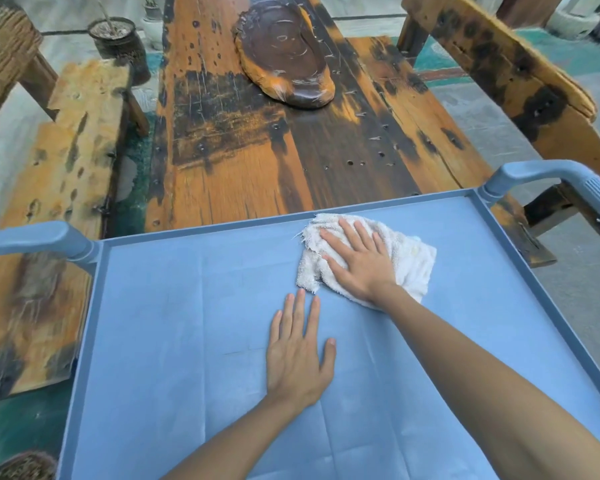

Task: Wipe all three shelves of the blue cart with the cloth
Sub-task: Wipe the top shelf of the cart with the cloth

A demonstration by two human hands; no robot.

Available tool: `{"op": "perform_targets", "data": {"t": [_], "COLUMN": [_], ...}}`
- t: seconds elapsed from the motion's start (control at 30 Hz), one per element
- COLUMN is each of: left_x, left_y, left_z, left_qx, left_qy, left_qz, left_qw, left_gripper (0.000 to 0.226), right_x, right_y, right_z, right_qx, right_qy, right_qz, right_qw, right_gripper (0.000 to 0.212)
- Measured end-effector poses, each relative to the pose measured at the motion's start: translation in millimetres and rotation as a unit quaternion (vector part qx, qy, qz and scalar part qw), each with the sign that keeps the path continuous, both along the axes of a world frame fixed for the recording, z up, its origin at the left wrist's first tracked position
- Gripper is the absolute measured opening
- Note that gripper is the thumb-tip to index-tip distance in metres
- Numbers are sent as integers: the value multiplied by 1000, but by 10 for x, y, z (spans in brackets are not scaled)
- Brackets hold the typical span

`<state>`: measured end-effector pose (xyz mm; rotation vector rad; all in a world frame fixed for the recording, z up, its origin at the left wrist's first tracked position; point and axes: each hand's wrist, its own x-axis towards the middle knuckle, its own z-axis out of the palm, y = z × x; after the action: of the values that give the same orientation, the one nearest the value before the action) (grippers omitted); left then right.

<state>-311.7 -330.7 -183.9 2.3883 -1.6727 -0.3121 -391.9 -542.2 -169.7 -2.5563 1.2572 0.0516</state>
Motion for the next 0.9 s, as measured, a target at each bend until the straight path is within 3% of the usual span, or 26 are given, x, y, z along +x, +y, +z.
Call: {"op": "perform_targets", "data": {"t": [0.33,0.5,0.73,0.9], "left_x": [35,-45,-223,-229], "left_y": [60,-25,-696,-1029], "left_z": [70,195,317,233], "left_qx": [-23,15,11,10], "left_qy": [-13,-16,28,34], "left_qz": [-10,-10,-19,37], "left_qw": [1000,1000,999,999], "left_gripper": [65,69,62,62], "right_x": [-999,-1611,-2097,-2210], "right_y": [1232,1771,1895,1685], "right_z": [-44,-34,14,-34], "right_qx": [-10,-43,-36,-22], "right_qy": [-39,-57,-43,-36], "right_qz": [0,-10,-53,-93], "right_qw": [999,997,997,995], "right_gripper": [56,55,55,58]}}
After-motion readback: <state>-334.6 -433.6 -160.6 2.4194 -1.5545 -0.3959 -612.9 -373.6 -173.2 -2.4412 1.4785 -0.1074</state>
